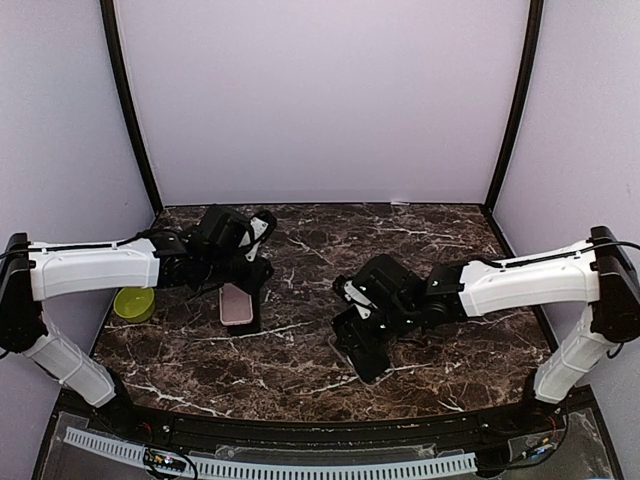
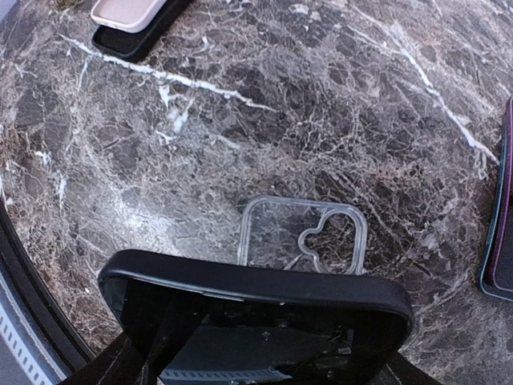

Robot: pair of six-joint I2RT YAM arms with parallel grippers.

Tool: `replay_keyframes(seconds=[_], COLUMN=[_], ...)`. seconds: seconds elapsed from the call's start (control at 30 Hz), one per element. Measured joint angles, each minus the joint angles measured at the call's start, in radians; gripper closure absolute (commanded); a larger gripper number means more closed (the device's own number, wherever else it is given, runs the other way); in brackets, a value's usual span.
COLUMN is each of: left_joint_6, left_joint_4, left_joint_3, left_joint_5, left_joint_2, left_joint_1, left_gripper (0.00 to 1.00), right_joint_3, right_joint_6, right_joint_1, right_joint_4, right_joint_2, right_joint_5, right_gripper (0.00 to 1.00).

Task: Put the phone into the phone case
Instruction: Install the phone into the phone case.

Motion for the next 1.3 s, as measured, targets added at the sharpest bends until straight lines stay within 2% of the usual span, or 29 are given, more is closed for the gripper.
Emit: replay_keyframes(seconds=[0.87,1.07,1.3], left_joint_6=[0.056,0.061,0.062], left_joint_4=[0.044,0.044,0.044], left_joint_3=[-0.031,-0.031,-0.031], left_joint_5=[-0.04,-0.04,-0.04], left_joint_2=[-0.038,-0.038,-0.038], left_joint_1=[0.012,0.012,0.012], left_gripper=[0.65,0.65,0.65], right_joint_3=[0.061,0.137,0.147], right_joint_6=[0.006,0.002,0.03], right_joint_1=[-0.005,-0.008,-0.03], right_joint_4=[-0.076,-0.105,-0.092], right_joint_2=[0.134,0.124,0.115], right_joint_5=[0.025,0.014,0.027], right_gripper=[0.83,0.83,0.84])
